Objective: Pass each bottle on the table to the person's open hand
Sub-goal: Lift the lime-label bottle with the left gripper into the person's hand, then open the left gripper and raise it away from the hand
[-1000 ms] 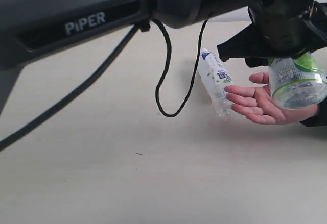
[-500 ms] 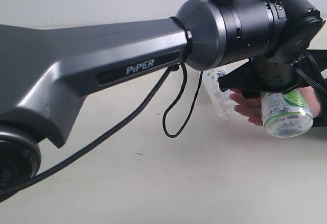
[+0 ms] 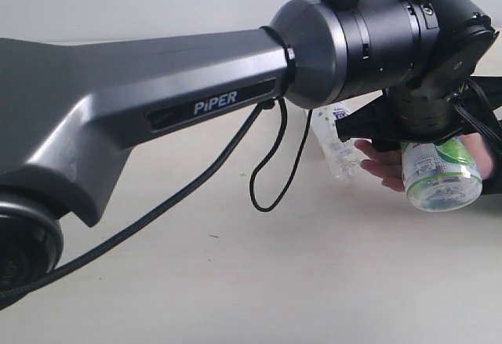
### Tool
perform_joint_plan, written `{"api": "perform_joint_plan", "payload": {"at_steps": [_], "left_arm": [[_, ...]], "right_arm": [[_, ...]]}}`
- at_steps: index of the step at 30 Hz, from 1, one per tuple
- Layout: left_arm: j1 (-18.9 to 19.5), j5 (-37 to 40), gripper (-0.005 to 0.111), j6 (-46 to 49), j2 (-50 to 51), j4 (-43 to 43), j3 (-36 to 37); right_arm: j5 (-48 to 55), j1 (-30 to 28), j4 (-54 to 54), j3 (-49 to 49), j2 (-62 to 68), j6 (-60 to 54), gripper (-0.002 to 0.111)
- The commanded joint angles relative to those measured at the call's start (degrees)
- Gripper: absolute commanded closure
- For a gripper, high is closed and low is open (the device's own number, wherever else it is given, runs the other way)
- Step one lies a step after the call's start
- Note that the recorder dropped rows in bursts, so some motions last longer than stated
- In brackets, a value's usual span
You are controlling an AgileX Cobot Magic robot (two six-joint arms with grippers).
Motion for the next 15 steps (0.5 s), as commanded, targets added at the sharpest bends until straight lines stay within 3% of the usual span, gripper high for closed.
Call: {"api": "perform_joint_plan", "payload": {"at_steps": [1, 4, 7, 15], "left_arm": [[0.0, -0.5, 0.053, 1.4, -0.3, -0.4, -0.3], [0.0, -0.5, 0.032, 2.4, -0.3, -0.4, -0.3], [0.0, -0.5, 0.021, 3.2, -0.3, -0.4, -0.3], [0.0, -0.5, 0.018, 4.4, -0.5, -0.2, -0.3]], "right_arm": [[-0.3, -0.3, -0.1, 0.2, -0.3, -0.1, 0.108], [-0.3, -0.3, -0.1, 0.2, -0.3, -0.1, 0.108], [-0.3, -0.3, -0.1, 0.2, -0.3, -0.1, 0.108], [-0.3, -0.3, -0.1, 0.2, -0.3, -0.1, 0.108]]}}
